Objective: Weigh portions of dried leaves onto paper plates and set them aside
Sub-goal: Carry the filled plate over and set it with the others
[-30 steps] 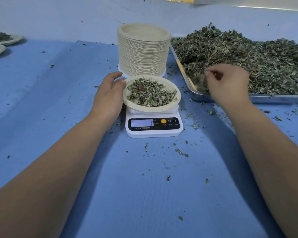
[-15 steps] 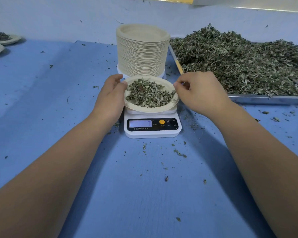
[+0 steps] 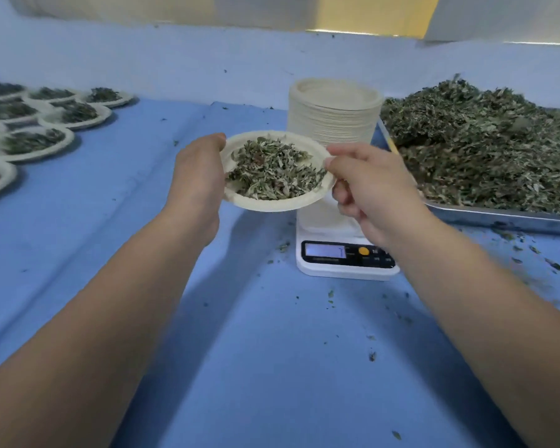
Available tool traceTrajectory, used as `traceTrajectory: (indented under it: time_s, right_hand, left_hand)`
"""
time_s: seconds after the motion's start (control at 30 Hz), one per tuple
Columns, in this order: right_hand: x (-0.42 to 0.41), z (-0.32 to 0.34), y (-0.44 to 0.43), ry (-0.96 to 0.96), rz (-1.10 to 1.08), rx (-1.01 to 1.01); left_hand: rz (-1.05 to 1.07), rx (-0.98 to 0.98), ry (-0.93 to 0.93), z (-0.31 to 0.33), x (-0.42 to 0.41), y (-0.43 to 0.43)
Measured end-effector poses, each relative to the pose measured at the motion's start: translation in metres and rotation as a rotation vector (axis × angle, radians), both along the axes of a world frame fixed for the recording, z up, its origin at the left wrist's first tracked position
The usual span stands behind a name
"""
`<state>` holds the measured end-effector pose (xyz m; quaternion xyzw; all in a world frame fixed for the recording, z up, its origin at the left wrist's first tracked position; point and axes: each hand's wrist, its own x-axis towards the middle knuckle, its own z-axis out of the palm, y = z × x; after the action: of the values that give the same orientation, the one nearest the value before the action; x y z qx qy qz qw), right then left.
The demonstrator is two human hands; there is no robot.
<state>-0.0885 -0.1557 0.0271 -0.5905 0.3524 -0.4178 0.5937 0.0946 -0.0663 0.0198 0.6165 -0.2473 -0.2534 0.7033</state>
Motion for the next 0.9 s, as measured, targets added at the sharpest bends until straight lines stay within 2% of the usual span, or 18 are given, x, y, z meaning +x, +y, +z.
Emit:
traceTrajectory:
  time_s: [0.13, 0.33, 0.47, 0.67, 0.9]
  right_hand:
    - [0.067, 0.003, 0.034, -0.043, 0.177, 0.138]
    - [0.170, 0.006, 0.107, 0.032, 0.446, 0.173]
    - [0.235, -0.002, 0.161, 0.091, 0.617, 0.199]
    - [0.319, -0.025, 0.223, 0.099, 0.654, 0.262]
    - [0.386, -0.042, 0.252, 0.256, 0.691, 0.219]
  left_hand:
    - [0.190, 0.053, 0.042, 0.009, 0.051, 0.051]
    - [0.470, 0.126, 0.066, 0.010, 0.129, 0.152]
    - [0.637, 0.188, -0.003, 0.004, 0.175, 0.228]
    - [0.732, 0.226, -0.017, -0.010, 0.223, 0.307]
    - [0.935, 0.244, -0.082, -0.021, 0.251, 0.345]
